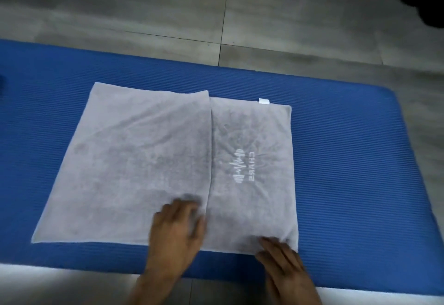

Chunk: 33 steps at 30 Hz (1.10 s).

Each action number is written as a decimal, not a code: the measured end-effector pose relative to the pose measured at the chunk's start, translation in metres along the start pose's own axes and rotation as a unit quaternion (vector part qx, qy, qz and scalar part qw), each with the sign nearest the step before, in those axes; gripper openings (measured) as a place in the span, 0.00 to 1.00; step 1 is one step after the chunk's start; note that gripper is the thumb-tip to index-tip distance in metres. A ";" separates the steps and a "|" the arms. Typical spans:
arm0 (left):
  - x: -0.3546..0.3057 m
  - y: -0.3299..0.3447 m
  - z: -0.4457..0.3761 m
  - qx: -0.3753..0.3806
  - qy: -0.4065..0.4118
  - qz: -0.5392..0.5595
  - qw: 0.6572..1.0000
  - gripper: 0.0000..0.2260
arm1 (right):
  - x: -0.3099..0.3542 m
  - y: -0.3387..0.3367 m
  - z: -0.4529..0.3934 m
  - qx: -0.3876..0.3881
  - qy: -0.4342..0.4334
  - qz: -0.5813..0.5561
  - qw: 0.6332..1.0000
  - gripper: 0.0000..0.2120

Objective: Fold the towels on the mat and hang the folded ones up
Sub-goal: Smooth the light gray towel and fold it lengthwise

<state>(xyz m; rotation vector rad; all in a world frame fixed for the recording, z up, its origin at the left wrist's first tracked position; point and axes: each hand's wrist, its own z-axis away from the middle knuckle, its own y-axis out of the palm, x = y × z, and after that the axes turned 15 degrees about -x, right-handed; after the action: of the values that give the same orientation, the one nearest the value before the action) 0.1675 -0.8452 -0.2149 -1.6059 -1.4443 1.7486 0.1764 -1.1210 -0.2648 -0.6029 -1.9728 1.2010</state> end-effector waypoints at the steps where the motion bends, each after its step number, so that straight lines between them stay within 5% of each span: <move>1: -0.013 0.015 0.001 0.032 0.000 -0.023 0.999 0.16 | 0.002 -0.003 -0.015 -0.009 0.004 -0.007 1.000 0.15; 5: -0.017 0.043 0.011 0.076 -0.022 -0.079 0.994 0.26 | 0.020 -0.001 -0.125 -0.013 0.078 -0.129 0.988 0.15; 8: -0.012 0.043 0.022 0.060 -0.039 -0.084 0.994 0.27 | 0.040 0.027 -0.221 -0.040 0.205 -0.292 0.933 0.13; 11: -0.001 0.041 0.038 0.030 -0.027 -0.068 0.997 0.32 | 0.045 0.064 -0.307 -0.050 0.326 -0.306 0.893 0.14; 14: 0.003 0.041 0.047 0.020 -0.021 -0.094 0.995 0.29 | 0.037 0.091 -0.358 0.020 0.371 -0.268 0.889 0.17; 18: 0.008 0.044 0.047 -0.036 -0.021 -0.082 0.996 0.13 | 0.041 0.100 -0.387 0.067 0.396 -0.285 0.871 0.13; 21: 0.008 0.042 0.045 -0.083 0.006 -0.085 0.993 0.26 | 0.042 0.095 -0.391 -0.008 0.449 -0.399 0.800 0.09; 23: -0.004 0.033 0.046 -0.118 0.020 -0.073 0.990 0.21 | 0.036 0.095 -0.386 -0.086 0.460 -0.434 0.770 0.08; 25: -0.016 0.031 0.049 -0.138 0.056 -0.085 0.985 0.14 | 0.027 0.095 -0.380 -0.135 0.452 -0.426 0.772 0.09; 27: -0.021 0.034 0.055 -0.117 0.085 -0.094 0.985 0.18 | 0.014 0.093 -0.372 -0.150 0.463 -0.410 0.772 0.13; 30: -0.030 0.043 0.058 -0.058 0.096 -0.070 0.991 0.22 | -0.013 0.090 -0.357 -0.120 0.462 -0.367 0.798 0.21; 33: -0.046 0.053 0.059 -0.021 0.165 -0.067 0.984 0.15 | -0.033 0.081 -0.344 -0.090 0.440 -0.341 0.826 0.22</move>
<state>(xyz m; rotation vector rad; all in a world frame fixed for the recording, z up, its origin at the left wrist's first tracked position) 0.1478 -0.9292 -0.2453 -1.6804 -1.3978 1.3131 0.4683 -0.9194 -0.2483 -0.3696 -1.2835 0.1910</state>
